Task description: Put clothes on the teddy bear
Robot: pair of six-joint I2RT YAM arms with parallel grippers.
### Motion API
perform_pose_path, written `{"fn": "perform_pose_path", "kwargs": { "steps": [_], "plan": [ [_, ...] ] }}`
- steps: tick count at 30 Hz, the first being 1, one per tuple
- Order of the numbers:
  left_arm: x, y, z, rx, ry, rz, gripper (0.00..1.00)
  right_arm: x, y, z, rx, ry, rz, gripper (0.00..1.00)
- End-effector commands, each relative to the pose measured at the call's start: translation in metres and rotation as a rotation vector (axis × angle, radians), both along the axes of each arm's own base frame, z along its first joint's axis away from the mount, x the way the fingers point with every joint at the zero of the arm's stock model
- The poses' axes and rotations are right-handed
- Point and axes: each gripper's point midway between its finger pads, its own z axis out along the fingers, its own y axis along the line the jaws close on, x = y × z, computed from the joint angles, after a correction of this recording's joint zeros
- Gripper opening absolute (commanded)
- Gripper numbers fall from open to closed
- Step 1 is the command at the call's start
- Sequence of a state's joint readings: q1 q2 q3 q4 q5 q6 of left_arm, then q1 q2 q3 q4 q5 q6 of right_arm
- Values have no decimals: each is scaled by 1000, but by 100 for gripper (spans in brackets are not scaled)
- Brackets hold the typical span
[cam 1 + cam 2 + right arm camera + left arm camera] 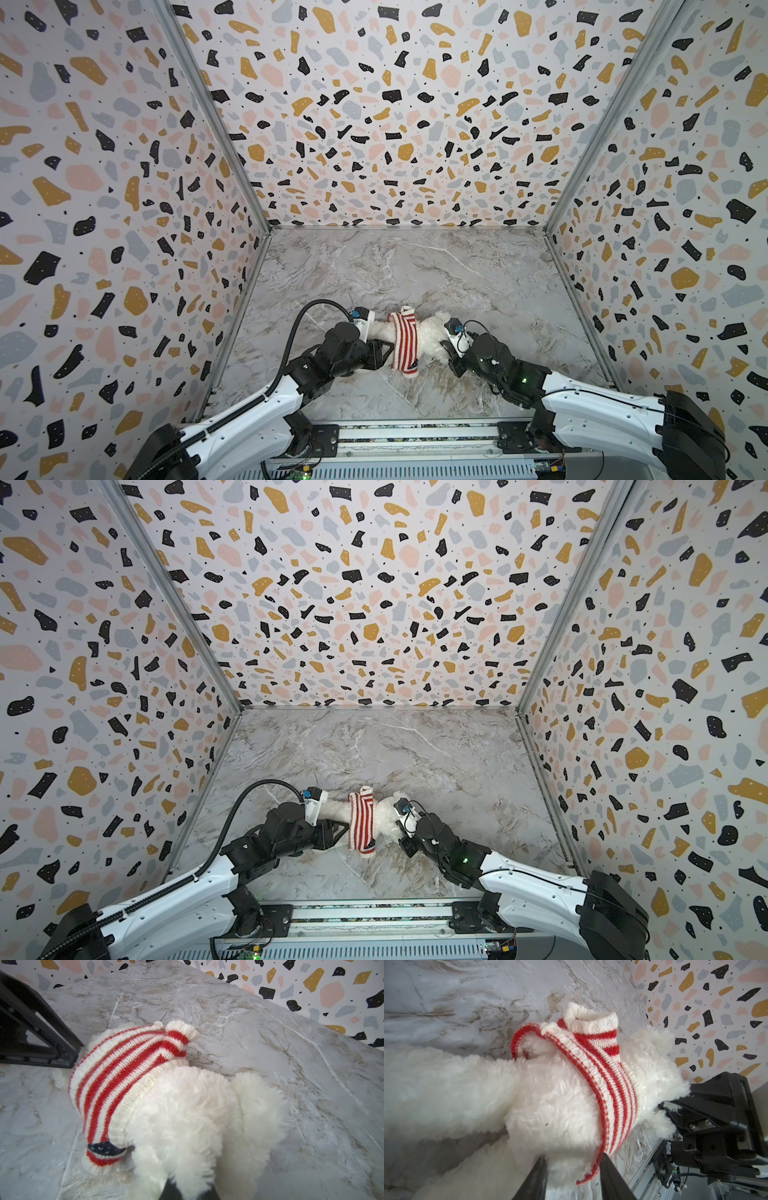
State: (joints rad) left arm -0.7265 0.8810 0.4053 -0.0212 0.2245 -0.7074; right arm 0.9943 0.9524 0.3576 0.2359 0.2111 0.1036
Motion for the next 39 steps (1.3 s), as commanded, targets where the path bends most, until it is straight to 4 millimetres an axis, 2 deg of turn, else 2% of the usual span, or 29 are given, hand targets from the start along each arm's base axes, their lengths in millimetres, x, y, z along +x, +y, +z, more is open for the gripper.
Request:
{"fn": "perform_pose_path", "kwargs": {
  "steps": [1, 6, 17, 24, 29, 33, 39],
  "plan": [
    [5, -16, 37, -78, -86, -54, 38, 5, 3, 14, 26, -68, -2, 0],
    [10, -21, 34, -75, -77, -53, 35, 2, 6, 17, 23, -88, 19, 0],
    [14, -33, 31, -66, -74, -57, 33, -1, 6, 22, 28, -122, 20, 0],
    [14, -33, 28, -71, -72, -45, 13, -1, 6, 26, 36, -132, 20, 0],
    [13, -33, 30, -75, -75, -46, 7, -1, 4, 23, 35, -124, 11, 0],
    [15, -28, 28, -58, -75, -19, 0, -1, -1, 22, 40, -122, -10, 0],
    [24, -3, 15, 2, -54, 90, 0, 0, -8, 20, 37, -118, -36, 0]
  ]
}}
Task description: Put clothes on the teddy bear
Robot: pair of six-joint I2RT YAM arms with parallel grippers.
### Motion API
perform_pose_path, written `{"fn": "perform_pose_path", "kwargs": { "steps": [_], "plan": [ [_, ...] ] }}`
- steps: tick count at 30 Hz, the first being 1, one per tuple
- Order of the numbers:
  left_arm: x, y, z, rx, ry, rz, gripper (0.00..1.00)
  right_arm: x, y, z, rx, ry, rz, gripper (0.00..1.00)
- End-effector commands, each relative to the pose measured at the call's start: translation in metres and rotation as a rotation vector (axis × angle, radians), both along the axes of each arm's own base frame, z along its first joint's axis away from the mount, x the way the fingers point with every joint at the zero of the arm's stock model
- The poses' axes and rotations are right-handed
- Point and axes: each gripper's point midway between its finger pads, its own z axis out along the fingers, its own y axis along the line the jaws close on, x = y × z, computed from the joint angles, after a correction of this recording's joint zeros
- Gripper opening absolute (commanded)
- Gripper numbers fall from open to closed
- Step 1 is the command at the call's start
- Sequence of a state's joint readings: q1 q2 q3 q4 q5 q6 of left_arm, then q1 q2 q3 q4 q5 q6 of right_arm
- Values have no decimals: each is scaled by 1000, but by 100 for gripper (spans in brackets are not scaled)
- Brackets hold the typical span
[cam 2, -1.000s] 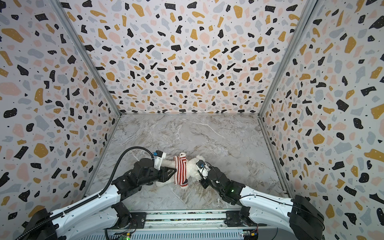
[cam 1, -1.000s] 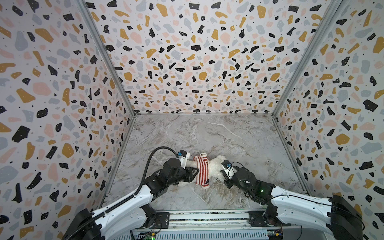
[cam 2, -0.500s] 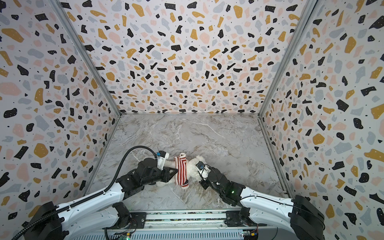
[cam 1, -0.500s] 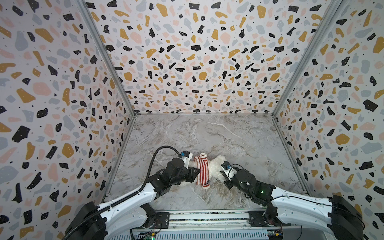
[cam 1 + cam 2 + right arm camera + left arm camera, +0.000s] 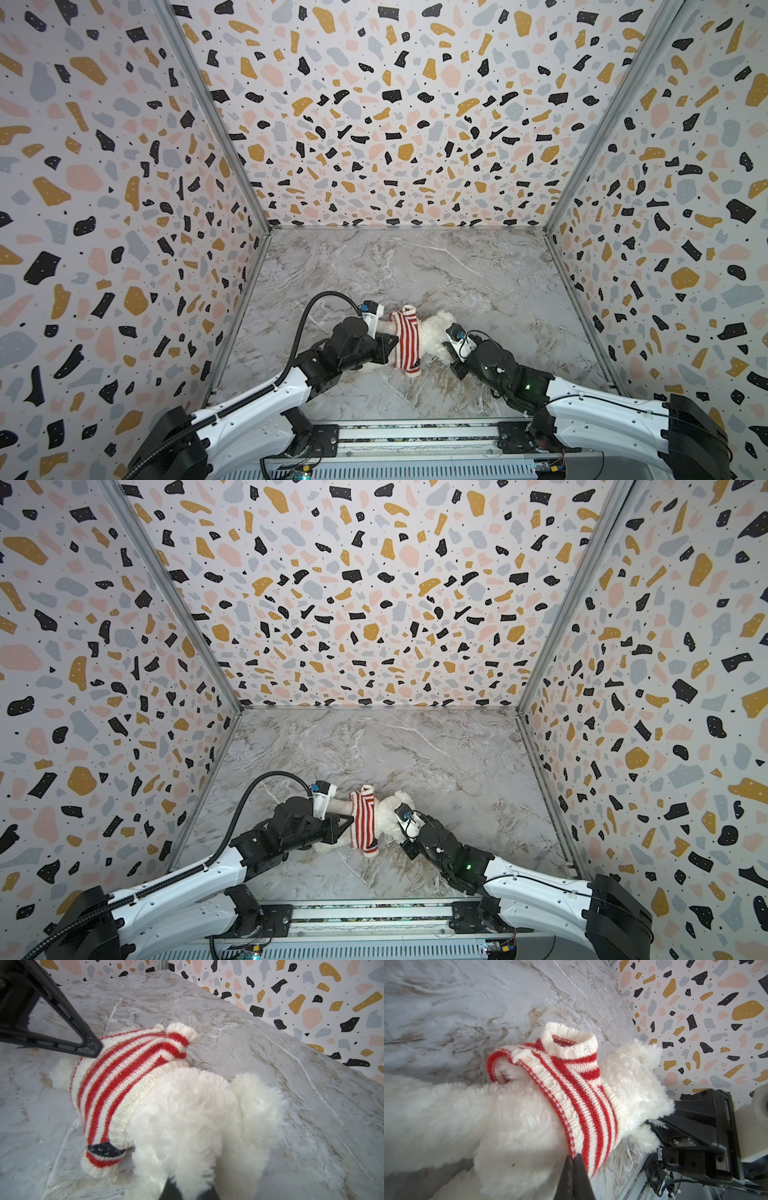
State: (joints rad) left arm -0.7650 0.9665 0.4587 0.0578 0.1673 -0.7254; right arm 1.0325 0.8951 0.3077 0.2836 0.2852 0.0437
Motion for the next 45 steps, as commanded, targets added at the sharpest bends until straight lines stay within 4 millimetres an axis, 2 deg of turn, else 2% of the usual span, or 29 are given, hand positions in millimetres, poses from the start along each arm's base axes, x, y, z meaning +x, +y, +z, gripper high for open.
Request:
{"fn": "perform_pose_path", "kwargs": {
  "steps": [1, 14, 19, 29, 33, 41, 45],
  "plan": [
    [10, 17, 0, 19, -11, 82, 0, 3, -3, 14, 49, -25, -32, 0],
    [22, 54, -8, 20, -2, 232, 0, 3, -16, 21, 73, -48, -73, 0],
    [22, 56, -8, 7, -6, 238, 0, 3, -17, 21, 72, -49, -74, 0],
    [25, 76, -31, 65, 16, 339, 0, 3, -20, 26, 97, -58, -88, 0],
    [27, 66, -26, 27, 6, 301, 0, 3, -20, 26, 97, -58, -89, 0],
    [22, 51, -32, 65, 20, 190, 0, 4, -16, 29, 109, -59, -79, 0],
    [19, 42, -20, 25, -3, 141, 0, 4, -15, 30, 107, -58, -76, 0]
  ]
}}
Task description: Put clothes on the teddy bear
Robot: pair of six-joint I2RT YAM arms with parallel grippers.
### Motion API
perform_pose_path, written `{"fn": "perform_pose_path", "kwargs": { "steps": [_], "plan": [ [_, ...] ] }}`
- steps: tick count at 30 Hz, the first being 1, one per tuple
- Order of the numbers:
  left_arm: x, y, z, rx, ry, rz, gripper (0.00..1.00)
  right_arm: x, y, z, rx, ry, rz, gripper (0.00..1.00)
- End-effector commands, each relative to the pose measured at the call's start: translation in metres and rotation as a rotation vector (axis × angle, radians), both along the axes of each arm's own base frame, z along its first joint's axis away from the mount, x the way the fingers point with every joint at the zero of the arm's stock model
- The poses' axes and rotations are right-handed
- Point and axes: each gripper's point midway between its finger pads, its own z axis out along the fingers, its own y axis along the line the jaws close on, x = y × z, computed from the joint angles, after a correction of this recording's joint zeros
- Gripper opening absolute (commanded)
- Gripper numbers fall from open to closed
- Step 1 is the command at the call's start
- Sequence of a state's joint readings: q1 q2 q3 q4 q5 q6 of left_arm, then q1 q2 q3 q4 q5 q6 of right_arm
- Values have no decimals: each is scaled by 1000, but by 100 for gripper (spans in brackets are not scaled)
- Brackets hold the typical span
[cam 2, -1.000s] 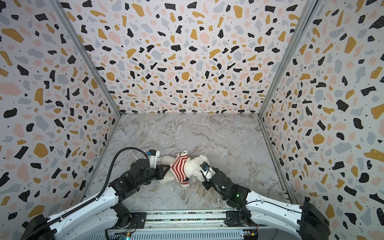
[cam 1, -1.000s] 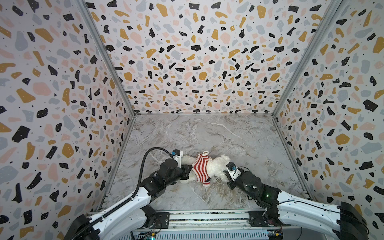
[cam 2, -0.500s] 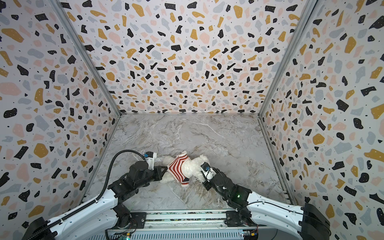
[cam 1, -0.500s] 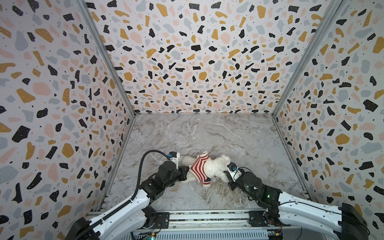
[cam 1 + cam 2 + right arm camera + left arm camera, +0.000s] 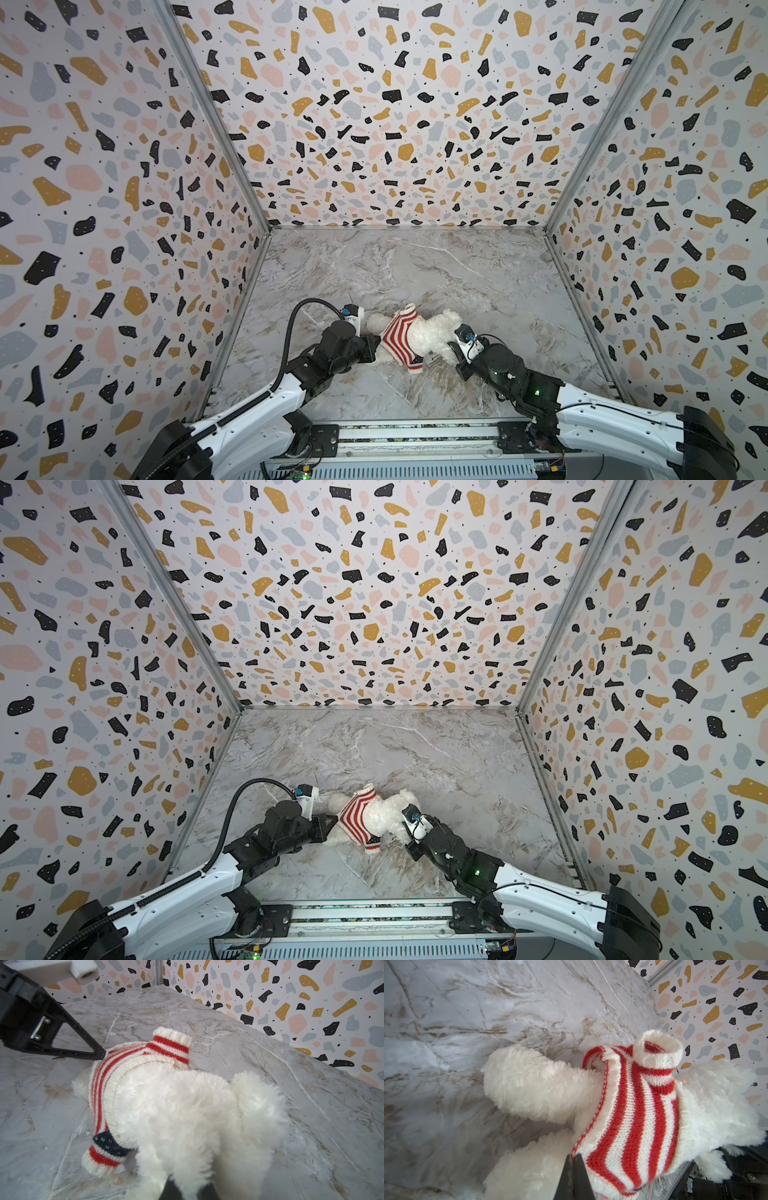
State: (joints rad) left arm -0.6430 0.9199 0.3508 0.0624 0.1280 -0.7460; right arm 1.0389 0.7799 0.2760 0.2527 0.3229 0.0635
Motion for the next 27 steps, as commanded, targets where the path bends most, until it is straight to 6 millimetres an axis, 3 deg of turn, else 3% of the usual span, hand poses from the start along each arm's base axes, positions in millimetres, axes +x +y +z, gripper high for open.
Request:
{"fn": "perform_pose_path", "kwargs": {
  "steps": [1, 4, 8, 14, 20, 27],
  "plan": [
    [3, -6, 19, -29, -56, -41, 0, 6, -2, 18, 54, -30, -41, 0],
    [2, -11, 28, -37, -76, -66, 0, 6, -2, 20, 60, -31, -42, 0],
    [2, -6, 32, 4, -91, -63, 24, 7, -1, 23, 70, -23, -47, 0],
    [-3, -6, 50, -27, -149, -85, 45, 8, 0, 24, 78, 4, -53, 0],
    [-25, -17, 34, -50, -124, -151, 50, 18, -3, 19, 81, 101, -117, 0],
    [-36, -36, 16, -77, -103, -169, 47, 24, 0, 18, 115, 174, -131, 0]
  ]
}}
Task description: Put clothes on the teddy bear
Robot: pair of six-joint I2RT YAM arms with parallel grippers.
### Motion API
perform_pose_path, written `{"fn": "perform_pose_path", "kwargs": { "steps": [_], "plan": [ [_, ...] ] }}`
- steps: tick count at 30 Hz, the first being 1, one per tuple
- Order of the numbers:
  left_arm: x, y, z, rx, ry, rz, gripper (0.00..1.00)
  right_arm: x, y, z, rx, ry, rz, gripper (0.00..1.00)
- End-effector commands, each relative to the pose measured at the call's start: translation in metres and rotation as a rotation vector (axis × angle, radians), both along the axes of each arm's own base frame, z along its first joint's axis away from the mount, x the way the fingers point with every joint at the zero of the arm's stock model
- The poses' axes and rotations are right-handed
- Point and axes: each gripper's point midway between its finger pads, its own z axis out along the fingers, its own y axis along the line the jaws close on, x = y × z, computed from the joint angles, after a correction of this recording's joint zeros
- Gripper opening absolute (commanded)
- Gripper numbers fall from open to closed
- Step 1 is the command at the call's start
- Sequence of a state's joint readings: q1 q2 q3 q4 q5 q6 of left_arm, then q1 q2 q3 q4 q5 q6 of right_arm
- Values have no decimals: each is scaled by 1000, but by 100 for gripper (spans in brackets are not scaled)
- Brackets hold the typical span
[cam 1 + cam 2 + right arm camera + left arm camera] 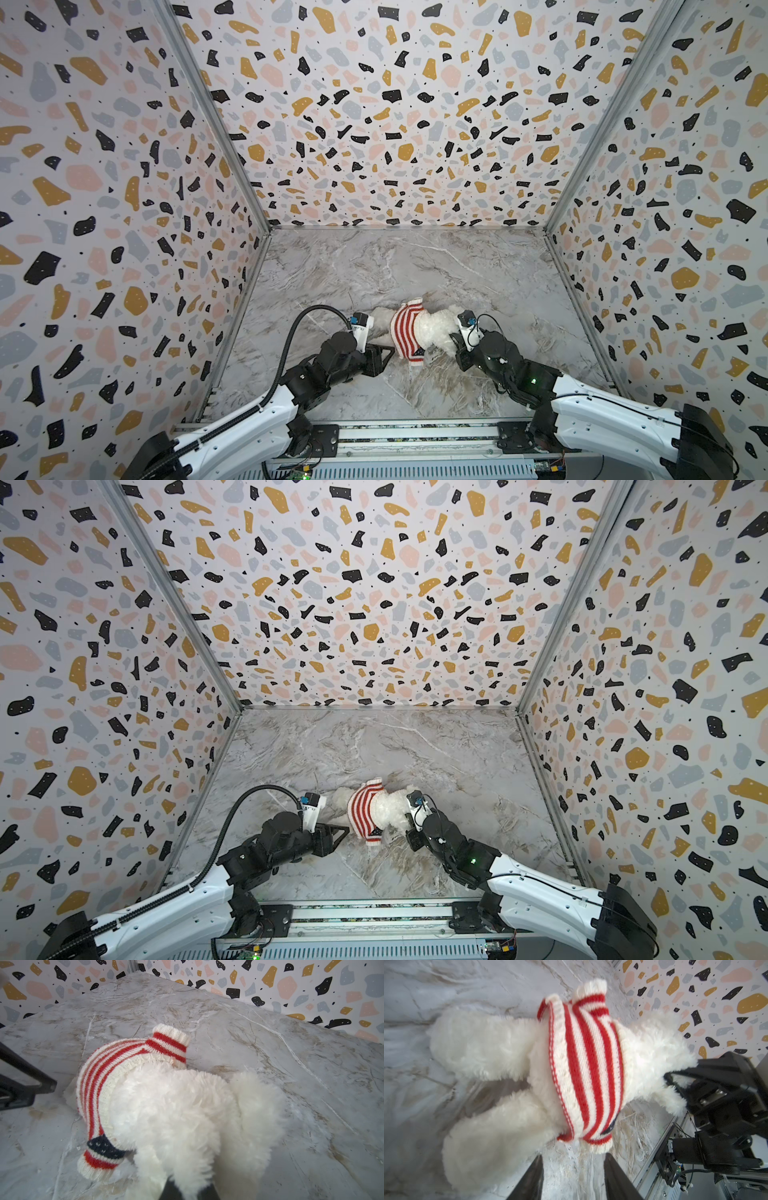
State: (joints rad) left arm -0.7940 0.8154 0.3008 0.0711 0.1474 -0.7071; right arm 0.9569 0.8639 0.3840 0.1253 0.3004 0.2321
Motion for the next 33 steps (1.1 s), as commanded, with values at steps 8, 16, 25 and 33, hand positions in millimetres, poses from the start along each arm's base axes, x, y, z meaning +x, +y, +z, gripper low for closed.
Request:
{"fn": "perform_pose_path", "kwargs": {
  "steps": [8, 16, 25, 33],
  "plan": [
    [12, -31, 0, -39, -44, -1, 39, 4, 8, 15, 69, 38, -12, 0],
    [28, -27, -11, -5, -68, 77, 28, 4, 8, 13, 75, 45, -9, 0],
    [34, -31, -13, -4, -75, 82, 6, 4, 9, 14, 79, 48, -5, 0],
    [37, -4, -27, 84, -58, 182, 0, 5, 3, 14, 73, 54, -19, 0]
  ]
}}
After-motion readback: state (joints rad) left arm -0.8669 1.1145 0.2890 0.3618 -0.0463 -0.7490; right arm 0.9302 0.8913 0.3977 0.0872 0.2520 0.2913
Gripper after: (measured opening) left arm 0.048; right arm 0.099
